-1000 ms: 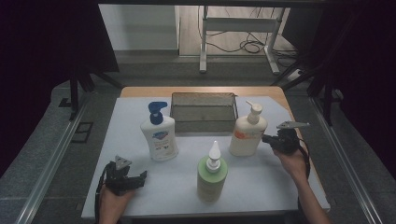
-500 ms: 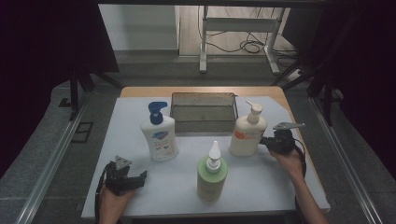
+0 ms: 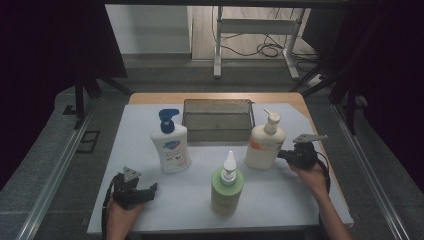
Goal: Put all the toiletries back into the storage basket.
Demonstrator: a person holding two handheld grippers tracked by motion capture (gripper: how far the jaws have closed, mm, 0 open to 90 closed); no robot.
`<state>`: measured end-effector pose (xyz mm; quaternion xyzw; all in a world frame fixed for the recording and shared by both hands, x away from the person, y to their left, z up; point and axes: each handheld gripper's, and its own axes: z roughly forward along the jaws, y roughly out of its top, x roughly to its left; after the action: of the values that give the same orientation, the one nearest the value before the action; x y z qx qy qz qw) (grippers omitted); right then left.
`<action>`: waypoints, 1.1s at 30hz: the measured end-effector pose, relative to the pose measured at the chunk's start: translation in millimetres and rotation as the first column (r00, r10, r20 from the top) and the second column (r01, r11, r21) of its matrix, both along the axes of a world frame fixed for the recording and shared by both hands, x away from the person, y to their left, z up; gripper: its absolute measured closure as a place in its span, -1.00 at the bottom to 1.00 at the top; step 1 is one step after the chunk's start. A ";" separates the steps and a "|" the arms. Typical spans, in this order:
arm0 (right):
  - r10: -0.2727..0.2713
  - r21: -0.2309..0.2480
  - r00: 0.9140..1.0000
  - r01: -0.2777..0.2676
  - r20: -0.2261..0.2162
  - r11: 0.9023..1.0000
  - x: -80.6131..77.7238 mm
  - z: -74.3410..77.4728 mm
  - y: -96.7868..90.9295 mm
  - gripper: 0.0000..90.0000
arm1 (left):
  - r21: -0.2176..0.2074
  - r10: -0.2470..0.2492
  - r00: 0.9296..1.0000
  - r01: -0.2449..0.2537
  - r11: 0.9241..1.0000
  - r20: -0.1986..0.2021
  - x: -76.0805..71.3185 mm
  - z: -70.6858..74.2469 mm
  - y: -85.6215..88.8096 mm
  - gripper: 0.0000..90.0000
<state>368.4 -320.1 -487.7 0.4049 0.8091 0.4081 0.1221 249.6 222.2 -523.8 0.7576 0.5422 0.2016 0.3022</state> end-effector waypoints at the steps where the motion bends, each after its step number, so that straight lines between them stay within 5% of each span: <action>1: 0.000 0.000 1.000 0.000 0.000 1.000 0.0 0.0 0.0 0.98 | 0.000 0.000 1.000 0.000 1.000 0.000 0.0 0.0 0.0 -0.72; 33: 0.077 0.006 0.997 -0.077 0.001 0.997 -35.6 -2.0 11.0 0.91 | -0.002 0.002 1.000 -0.002 1.000 0.001 0.0 -0.1 -0.3 -0.72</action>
<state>332.8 -309.1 -489.7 0.3737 0.8228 0.4149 0.1056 249.6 221.9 -523.8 0.7568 0.5430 0.2017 0.3028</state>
